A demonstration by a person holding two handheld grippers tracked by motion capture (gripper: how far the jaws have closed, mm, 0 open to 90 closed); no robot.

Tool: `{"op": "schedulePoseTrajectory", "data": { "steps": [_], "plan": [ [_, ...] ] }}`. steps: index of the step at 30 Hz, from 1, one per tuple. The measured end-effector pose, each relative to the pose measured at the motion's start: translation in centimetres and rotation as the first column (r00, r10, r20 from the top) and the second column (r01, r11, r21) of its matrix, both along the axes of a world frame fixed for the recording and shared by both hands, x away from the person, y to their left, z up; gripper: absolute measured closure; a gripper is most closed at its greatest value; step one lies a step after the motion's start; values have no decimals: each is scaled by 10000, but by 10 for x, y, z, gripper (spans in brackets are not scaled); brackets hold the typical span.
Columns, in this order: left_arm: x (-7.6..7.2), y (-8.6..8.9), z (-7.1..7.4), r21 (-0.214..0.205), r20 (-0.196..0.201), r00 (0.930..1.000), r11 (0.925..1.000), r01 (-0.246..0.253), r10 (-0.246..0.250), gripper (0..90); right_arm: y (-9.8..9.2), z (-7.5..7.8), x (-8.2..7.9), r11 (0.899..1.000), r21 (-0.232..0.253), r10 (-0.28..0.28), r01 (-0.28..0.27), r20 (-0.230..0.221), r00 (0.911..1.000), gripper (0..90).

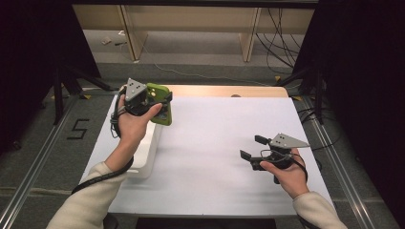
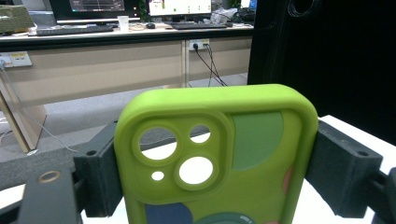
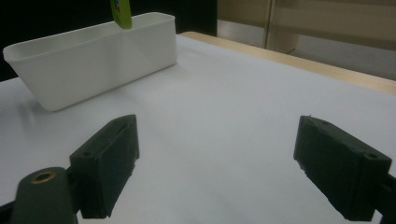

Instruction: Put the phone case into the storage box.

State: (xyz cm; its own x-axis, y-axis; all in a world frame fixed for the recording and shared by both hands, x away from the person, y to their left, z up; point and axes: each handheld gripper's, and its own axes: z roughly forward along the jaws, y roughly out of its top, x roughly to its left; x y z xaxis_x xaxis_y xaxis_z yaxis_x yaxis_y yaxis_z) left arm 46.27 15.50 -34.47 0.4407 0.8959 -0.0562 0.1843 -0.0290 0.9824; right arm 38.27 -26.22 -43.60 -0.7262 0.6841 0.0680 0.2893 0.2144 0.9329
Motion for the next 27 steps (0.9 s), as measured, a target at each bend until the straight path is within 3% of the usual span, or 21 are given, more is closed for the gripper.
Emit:
{"op": "schedulePoseTrajectory", "data": {
  "steps": [27],
  "plan": [
    [3,11,2,39,15,9995,9995,-312,312,163,0,0,0,10000,18,-1,1,-15,10000,153]
  ]
}}
